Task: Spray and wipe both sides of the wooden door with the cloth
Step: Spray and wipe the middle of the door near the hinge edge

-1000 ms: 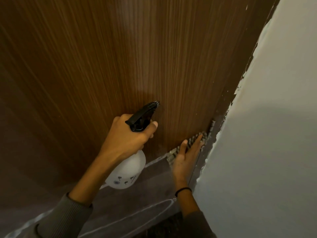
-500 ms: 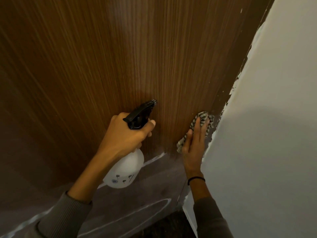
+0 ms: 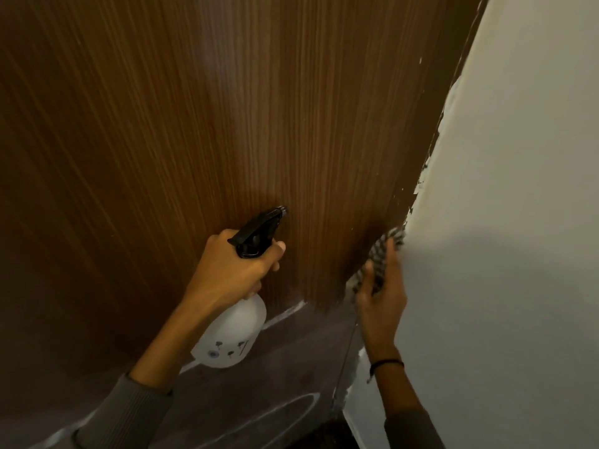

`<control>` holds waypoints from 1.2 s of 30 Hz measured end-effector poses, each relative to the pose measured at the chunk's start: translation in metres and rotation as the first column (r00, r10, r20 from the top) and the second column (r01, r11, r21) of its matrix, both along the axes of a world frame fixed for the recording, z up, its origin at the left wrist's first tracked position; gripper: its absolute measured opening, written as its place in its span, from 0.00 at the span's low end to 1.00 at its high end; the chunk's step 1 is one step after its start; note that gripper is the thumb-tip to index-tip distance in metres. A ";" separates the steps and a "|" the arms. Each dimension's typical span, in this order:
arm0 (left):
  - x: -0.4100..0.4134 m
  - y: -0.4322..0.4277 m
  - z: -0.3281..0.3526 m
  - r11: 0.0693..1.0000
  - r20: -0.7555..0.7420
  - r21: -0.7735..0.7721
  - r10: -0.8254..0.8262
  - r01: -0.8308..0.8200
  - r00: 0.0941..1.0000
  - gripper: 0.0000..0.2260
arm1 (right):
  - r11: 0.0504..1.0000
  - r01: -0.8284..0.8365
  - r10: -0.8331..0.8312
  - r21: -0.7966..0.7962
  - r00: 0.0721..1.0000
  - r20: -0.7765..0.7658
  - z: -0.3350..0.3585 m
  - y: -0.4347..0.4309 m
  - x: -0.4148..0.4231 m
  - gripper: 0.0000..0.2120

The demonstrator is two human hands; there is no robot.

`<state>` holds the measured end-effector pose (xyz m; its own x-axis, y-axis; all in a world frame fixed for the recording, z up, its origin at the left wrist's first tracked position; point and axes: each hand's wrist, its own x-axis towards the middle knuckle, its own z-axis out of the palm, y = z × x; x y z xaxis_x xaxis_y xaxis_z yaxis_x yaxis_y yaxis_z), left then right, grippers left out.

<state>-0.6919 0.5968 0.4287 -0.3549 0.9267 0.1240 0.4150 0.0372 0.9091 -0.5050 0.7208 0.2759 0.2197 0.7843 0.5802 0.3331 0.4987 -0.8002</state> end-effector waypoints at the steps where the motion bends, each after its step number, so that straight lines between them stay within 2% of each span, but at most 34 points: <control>1: 0.000 0.000 0.000 1.000 -0.002 -0.001 0.001 -0.001 1.000 0.07 | 0.998 0.032 -0.032 0.060 0.999 -0.007 0.015 0.012 0.000 0.25; 4: -0.002 0.001 -0.002 1.000 0.003 0.003 0.002 -0.002 1.000 0.07 | 0.979 0.122 -0.128 0.166 0.991 0.029 0.027 0.045 -0.004 0.21; 8: -0.001 0.001 -0.003 1.000 -0.009 -0.006 -0.008 0.008 1.000 0.09 | 0.980 0.186 -0.182 0.075 0.981 -0.066 -0.004 0.055 -0.012 0.20; 11: -0.003 0.002 -0.003 1.000 -0.021 -0.004 -0.009 0.009 1.000 0.09 | 0.974 0.213 -0.203 0.072 0.972 -0.122 -0.006 0.059 -0.016 0.18; 15: -0.001 0.001 -0.002 1.000 -0.015 -0.009 -0.002 0.002 1.000 0.08 | 0.983 0.186 -0.184 -0.006 0.966 -0.180 -0.019 0.057 -0.015 0.16; 19: 0.001 0.001 0.000 1.000 0.005 -0.006 0.002 -0.002 1.000 0.08 | 0.991 -0.004 -0.001 -0.131 0.999 -0.039 -0.067 0.034 0.007 0.16; 22: 0.001 0.001 0.001 1.000 0.008 -0.009 0.005 -0.005 1.000 0.09 | 0.980 -0.085 0.095 -0.180 0.994 0.051 -0.067 0.039 0.034 0.16; 29: 0.001 0.002 0.000 1.000 -0.011 -0.007 0.009 -0.009 1.000 0.10 | 0.998 -0.062 0.063 -0.025 0.998 0.027 -0.010 0.048 0.030 0.15; 36: 0.000 0.003 -0.003 1.000 -0.030 -0.007 -0.002 0.001 1.000 0.10 | 0.982 -0.098 0.118 -0.162 0.986 0.119 -0.059 0.042 0.052 0.12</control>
